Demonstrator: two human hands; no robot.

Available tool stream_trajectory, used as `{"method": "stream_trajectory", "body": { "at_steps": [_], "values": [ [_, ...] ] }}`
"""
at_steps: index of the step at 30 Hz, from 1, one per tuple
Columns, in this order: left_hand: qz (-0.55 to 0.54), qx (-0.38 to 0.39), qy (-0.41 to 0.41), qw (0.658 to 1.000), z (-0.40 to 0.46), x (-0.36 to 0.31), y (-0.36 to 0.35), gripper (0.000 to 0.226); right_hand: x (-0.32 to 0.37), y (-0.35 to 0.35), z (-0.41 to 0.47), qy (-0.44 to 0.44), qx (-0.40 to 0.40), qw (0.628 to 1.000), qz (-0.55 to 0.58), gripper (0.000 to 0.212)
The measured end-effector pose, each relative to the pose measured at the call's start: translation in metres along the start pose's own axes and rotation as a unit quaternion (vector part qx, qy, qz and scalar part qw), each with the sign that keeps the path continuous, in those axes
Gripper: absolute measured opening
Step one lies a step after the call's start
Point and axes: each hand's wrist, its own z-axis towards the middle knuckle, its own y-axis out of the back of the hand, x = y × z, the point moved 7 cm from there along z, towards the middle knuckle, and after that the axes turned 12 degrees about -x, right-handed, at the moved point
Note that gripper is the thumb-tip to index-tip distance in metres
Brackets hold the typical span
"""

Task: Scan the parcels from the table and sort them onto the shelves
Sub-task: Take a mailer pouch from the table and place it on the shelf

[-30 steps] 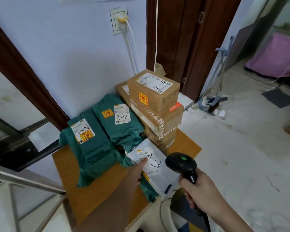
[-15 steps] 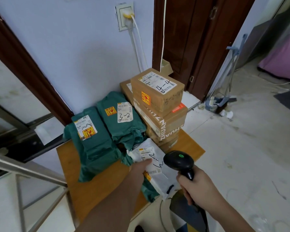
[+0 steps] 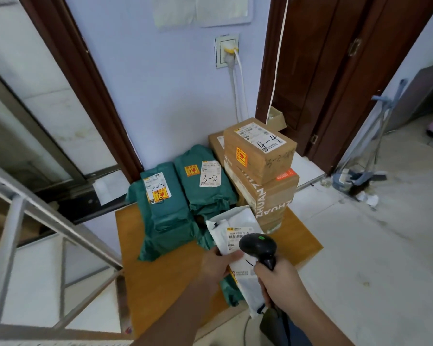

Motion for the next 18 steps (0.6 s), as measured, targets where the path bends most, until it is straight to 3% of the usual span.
{"method": "stream_trajectory", "body": {
  "at_steps": [3,9,18],
  "values": [
    [-0.019,-0.001,-0.051,0.999,-0.006,-0.003,-0.003,0.081,0.002,-0.003,-0.002,0.008,-0.006,1.000,0.011,0.014],
    [-0.053,0.005,-0.096,0.994,-0.028,-0.012,-0.006,0.088,0.005,-0.003,-0.010,0.030,-0.006,1.000,-0.002,0.012],
    [-0.062,-0.035,-0.110,0.991,-0.060,-0.009,-0.002,0.069,0.001,0.006,-0.036,0.059,0.007,0.998,0.002,0.012]
  ]
}}
